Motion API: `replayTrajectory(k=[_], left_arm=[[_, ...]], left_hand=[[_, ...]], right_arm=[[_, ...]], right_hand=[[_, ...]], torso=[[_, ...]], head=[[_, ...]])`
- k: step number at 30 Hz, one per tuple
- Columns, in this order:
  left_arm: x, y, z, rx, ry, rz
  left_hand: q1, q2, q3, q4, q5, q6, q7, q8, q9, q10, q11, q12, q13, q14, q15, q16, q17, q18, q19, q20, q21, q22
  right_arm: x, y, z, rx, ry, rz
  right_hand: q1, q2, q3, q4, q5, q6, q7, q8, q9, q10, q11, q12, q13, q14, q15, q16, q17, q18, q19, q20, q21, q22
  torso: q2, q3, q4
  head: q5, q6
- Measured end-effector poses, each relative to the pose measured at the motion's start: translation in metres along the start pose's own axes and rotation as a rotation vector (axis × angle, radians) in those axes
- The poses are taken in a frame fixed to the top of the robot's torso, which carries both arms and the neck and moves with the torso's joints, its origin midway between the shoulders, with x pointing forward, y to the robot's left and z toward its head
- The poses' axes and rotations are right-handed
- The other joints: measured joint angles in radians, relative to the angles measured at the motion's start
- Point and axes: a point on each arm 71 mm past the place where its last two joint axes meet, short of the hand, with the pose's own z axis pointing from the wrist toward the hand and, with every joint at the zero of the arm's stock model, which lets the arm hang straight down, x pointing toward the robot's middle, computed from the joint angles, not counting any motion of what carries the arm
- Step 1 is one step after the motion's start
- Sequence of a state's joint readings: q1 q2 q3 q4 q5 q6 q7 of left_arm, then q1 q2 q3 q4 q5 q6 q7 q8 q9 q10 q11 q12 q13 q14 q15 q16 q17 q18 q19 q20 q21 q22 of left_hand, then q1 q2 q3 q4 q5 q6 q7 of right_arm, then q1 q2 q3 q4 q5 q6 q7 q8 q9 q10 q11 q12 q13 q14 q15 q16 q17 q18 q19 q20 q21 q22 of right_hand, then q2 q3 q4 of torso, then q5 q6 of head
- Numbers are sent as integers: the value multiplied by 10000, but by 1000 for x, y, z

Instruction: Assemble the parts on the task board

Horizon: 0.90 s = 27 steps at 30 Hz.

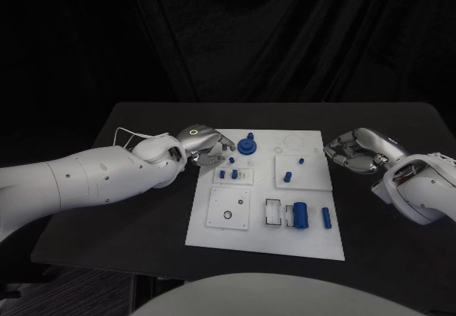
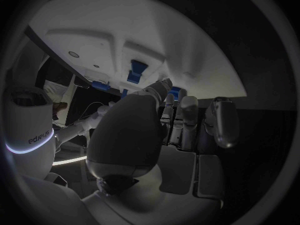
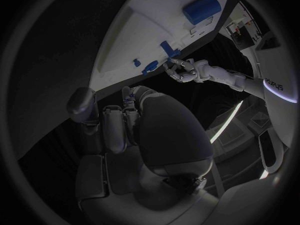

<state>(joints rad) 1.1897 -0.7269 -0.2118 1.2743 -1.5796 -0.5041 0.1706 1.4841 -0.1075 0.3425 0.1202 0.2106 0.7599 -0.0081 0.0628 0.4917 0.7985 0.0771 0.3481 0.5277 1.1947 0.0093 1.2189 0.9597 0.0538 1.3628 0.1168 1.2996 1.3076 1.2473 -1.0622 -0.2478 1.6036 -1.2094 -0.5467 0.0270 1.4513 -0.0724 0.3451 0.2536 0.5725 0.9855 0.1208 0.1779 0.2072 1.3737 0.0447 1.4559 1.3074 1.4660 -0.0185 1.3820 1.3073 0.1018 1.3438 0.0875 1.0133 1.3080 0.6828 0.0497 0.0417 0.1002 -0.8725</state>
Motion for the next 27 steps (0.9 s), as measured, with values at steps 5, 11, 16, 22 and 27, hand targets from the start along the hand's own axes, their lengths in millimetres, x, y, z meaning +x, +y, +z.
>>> replayTrajectory(k=[5,11,16,22,27], left_arm=[[-12,17,-21,-392,-1121,291],[-25,34,-52,-784,-2175,304],[-29,43,-67,-921,-2338,-1314],[-21,39,-71,-701,-2044,-5359],[-10,28,-73,-628,-1902,-8457]], left_hand=[[1,-80,-132,189,-264,-1280,-555,0,-424,-383,-12,124,41,-66,-39,-89,-155,-2,-69,-5,-200,-1],[23,-57,-287,718,-416,-1162,-567,91,-699,-1563,-119,831,406,-3515,75,-3108,-2744,871,-3910,89,-4723,-60],[-96,408,-447,1443,210,-335,337,104,-908,-2791,-300,1252,248,-6386,206,-6201,-4263,1020,-8102,121,-9253,-1505],[-2226,1289,-1864,1712,1638,-2148,453,-49,-2214,-6014,-652,-846,-2215,-11178,-69,-11282,-8256,1090,-11895,-362,-12483,-6228],[-2757,1744,-3271,1737,1265,-3620,141,-154,-3307,-6757,-1003,-1847,-3830,-11736,54,-12063,-9310,840,-12396,-394,-12553,-8407]], right_arm=[[-2,1,-5,-22,-17,52],[-21,15,3,-389,-313,-41],[-30,34,16,-872,-337,-228],[-30,53,33,-1447,-16,-937],[-21,55,37,-1641,401,-1628]], right_hand=[[55,-55,24,-58,0,0,0,0,0,-181,0,-106,0,0,0,-38,0,0,0,0,-47,-1],[247,-246,19,-264,-128,288,-57,254,125,-1110,-40,-795,-250,-133,-61,-207,0,0,-115,-38,-366,-1],[440,-439,-185,-541,-325,119,-17,1064,838,-4788,19,-3789,-3411,-776,27,-914,-644,305,-937,11,-1744,-2],[557,-557,-182,-679,-543,-690,216,1600,1465,-6632,331,-5892,-5272,-1737,295,-1825,-1595,472,-1994,213,-3352,-3],[527,-718,-24,-602,-946,-1345,378,1110,1204,-7083,582,-7037,-6163,-2143,550,-2123,-1961,471,-2435,397,-3944,-3]], torso=[[6,0,-1],[9,-4,-12],[6,-16,-30],[-7,-54,-11],[-33,-79,40]], head=[[-56,0],[-98,0],[-84,0],[-362,0],[-637,0]])
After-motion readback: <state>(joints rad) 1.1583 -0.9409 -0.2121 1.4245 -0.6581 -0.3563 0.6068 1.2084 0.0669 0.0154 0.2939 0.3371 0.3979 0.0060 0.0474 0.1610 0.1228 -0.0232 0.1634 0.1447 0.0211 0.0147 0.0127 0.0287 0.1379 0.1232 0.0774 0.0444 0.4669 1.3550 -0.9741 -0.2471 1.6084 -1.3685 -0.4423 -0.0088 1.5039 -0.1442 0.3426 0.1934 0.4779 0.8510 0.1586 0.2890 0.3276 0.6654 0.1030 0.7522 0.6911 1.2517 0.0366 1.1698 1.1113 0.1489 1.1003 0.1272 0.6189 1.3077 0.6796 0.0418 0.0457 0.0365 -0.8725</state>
